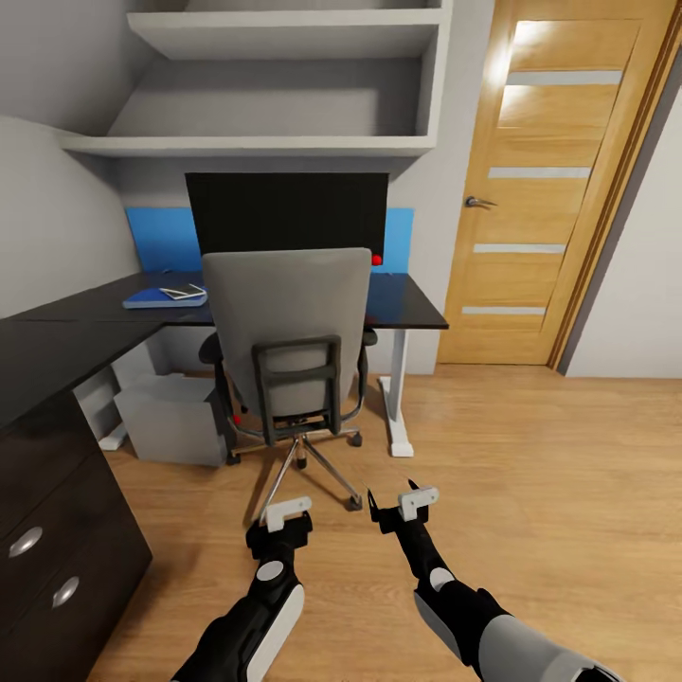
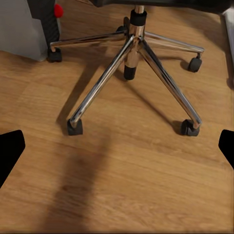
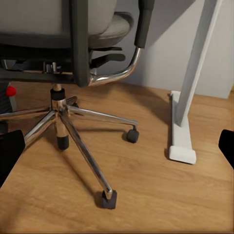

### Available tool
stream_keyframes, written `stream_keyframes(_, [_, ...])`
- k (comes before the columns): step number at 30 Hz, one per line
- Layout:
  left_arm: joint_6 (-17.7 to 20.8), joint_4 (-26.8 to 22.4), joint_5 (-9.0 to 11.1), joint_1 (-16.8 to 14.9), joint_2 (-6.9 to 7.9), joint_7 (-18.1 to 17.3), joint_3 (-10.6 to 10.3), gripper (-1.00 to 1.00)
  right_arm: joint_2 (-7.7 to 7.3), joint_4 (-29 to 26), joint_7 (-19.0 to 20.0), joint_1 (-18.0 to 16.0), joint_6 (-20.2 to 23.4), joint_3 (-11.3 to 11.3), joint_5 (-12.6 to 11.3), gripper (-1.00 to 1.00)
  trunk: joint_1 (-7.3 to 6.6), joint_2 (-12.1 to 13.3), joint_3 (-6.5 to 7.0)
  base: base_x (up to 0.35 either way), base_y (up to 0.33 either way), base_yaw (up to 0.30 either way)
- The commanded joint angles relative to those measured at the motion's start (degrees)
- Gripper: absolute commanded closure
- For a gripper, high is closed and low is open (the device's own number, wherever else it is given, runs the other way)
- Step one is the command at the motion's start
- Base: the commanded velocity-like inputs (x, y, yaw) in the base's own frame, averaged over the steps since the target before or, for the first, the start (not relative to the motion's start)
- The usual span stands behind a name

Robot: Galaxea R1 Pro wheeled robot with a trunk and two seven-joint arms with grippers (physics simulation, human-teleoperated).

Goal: In the bedroom, organize the workspace by keeping the computer under the desk, ensuring the monitor is on the desk, placing the keyboard on the desk next to the monitor, placing the mouse on the desk next to the keyboard, moving the folder from the swivel chair onto the desk next to the mouse, stacking the notebook on top of the folder with the pen on top of the notebook, and positioning the swivel chair next to the desk.

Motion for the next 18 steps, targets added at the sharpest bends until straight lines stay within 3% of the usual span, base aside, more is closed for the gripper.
stream_keyframes(1, [0.3, -0.09, 0.2, -0.04, 0.04, 0.41, -0.18, -1.0, -0.02, 0.04, -0.38, -0.06, -0.18, 0.49, -0.32, -1.0, -0.02, -0.03, -0.06, -0.025, -0.021, 0.0])
stream_keyframes(18, [0.48, -0.07, 0.2, -0.04, -0.02, 0.49, -0.1, -1.0, 0.09, 0.04, -0.38, -0.06, -0.18, 0.57, -0.23, -1.0, -3.31, 5.99, 2.64, -0.003, -0.003, 0.0])
